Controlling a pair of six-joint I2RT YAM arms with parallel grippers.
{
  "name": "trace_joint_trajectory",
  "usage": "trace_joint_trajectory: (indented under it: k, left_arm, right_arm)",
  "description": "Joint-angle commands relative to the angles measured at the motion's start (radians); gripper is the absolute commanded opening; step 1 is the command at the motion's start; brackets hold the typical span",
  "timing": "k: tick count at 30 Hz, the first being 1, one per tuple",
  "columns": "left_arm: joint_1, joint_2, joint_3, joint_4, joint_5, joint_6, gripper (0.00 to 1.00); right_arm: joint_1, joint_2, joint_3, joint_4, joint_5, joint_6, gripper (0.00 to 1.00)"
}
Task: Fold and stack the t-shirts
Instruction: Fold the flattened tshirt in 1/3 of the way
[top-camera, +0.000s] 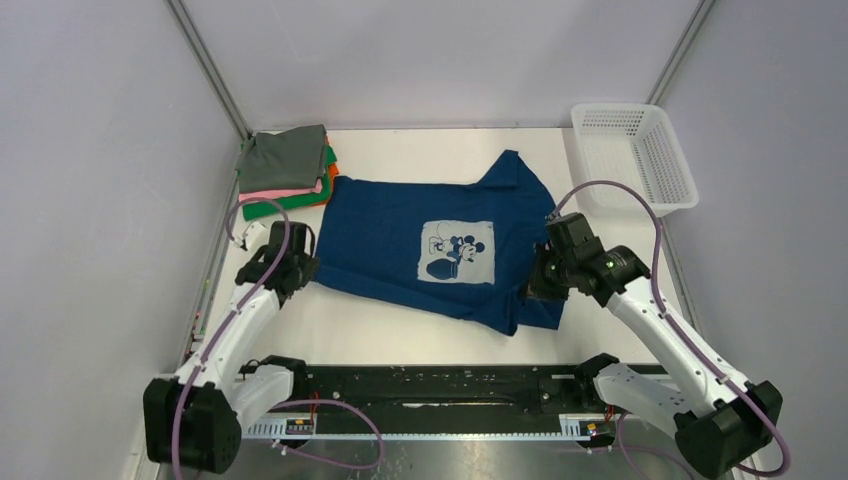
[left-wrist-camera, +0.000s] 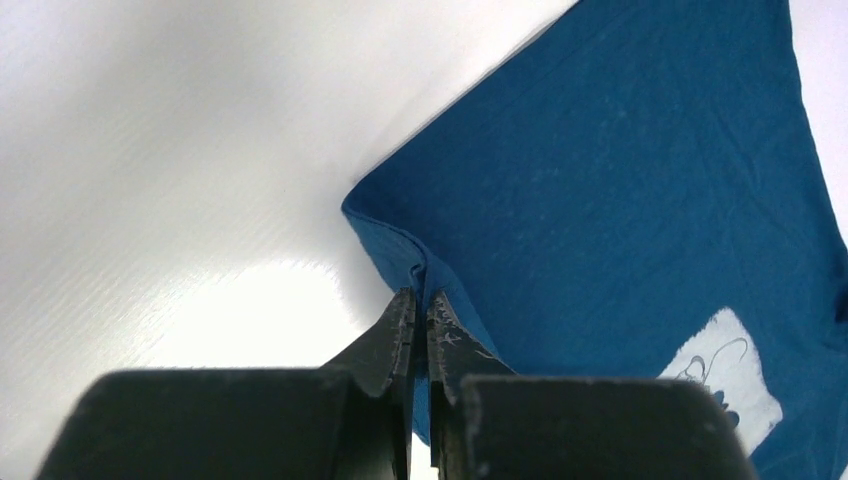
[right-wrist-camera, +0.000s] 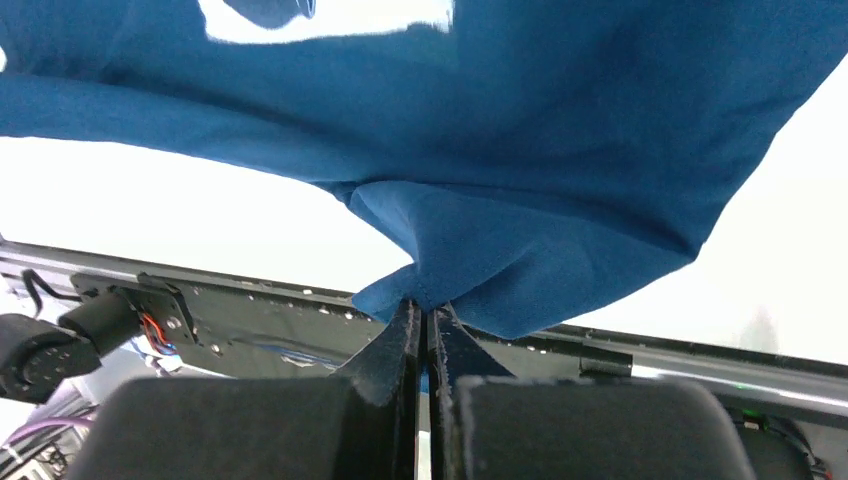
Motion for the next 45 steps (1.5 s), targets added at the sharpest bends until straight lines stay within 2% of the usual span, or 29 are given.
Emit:
trace_joint_trajectory:
  k: [1, 8, 18, 19, 20, 22, 25, 26, 28, 30, 31, 32, 35, 37, 40, 43, 45]
  left_arm:
    - [0.005, 0.104, 0.101, 0.092, -0.067, 0.027, 0.00]
    - [0.023, 0.282, 0.204, 0.136, -0.076, 0.046, 0.00]
    - [0.036, 0.586, 0.423, 0.153, -0.048, 0.097, 0.00]
    - [0.036, 0.620, 0.463, 0.142, -0.053, 0.099, 0.01]
    - [0.037, 0.660, 0.491, 0.133, -0.059, 0.101, 0.04]
    - [0.043, 0.738, 0.564, 0.109, -0.065, 0.110, 0.25]
    - [0.061, 0.857, 0.695, 0.072, -0.049, 0.129, 0.38]
    - [0.064, 0.888, 0.739, 0.063, -0.040, 0.137, 0.49]
    - [0.066, 0.919, 0.819, 0.036, -0.009, 0.161, 0.70]
    - [0.066, 0.909, 0.852, 0.026, 0.044, 0.189, 0.88]
    - [0.065, 0.887, 0.839, 0.040, 0.069, 0.201, 0.96]
    - [0.064, 0.859, 0.809, 0.065, 0.100, 0.216, 0.99]
    - [0.063, 0.756, 0.676, 0.129, 0.190, 0.248, 0.99]
    - [0.062, 0.682, 0.557, 0.186, 0.251, 0.260, 0.99]
    - [0.053, 0.573, 0.368, 0.300, 0.348, 0.265, 0.99]
    - [0.052, 0.542, 0.282, 0.358, 0.396, 0.275, 0.99]
    - [0.053, 0.558, 0.276, 0.366, 0.409, 0.289, 0.99]
  right_arm:
    - [-0.098, 0.067, 0.095, 0.050, -0.057, -0.082, 0.00]
    - [-0.239, 0.230, 0.197, 0.085, -0.142, -0.135, 0.00]
    - [-0.354, 0.517, 0.432, 0.056, -0.172, -0.211, 0.00]
    - [-0.362, 0.556, 0.462, 0.052, -0.168, -0.219, 0.02]
    - [-0.370, 0.598, 0.496, 0.038, -0.157, -0.223, 0.06]
    - [-0.383, 0.698, 0.585, 0.013, -0.144, -0.243, 0.11]
    - [-0.402, 0.904, 0.788, -0.029, -0.116, -0.266, 0.17]
    - [-0.406, 0.987, 0.893, -0.072, -0.094, -0.275, 0.28]
    - [-0.405, 1.120, 1.098, -0.179, -0.040, -0.305, 0.61]
    - [-0.405, 1.175, 1.185, -0.230, -0.004, -0.311, 0.84]
    - [-0.405, 1.163, 1.164, -0.209, -0.007, -0.313, 0.95]
    - [-0.404, 1.133, 1.113, -0.170, -0.012, -0.315, 0.99]
    - [-0.404, 0.972, 0.839, 0.003, -0.056, -0.292, 0.99]
    - [-0.399, 0.829, 0.637, 0.131, -0.118, -0.262, 1.00]
    - [-0.367, 0.697, 0.355, 0.315, -0.184, -0.203, 1.00]
    - [-0.330, 0.664, 0.241, 0.431, -0.219, -0.172, 1.00]
    - [-0.306, 0.682, 0.214, 0.449, -0.223, -0.173, 0.99]
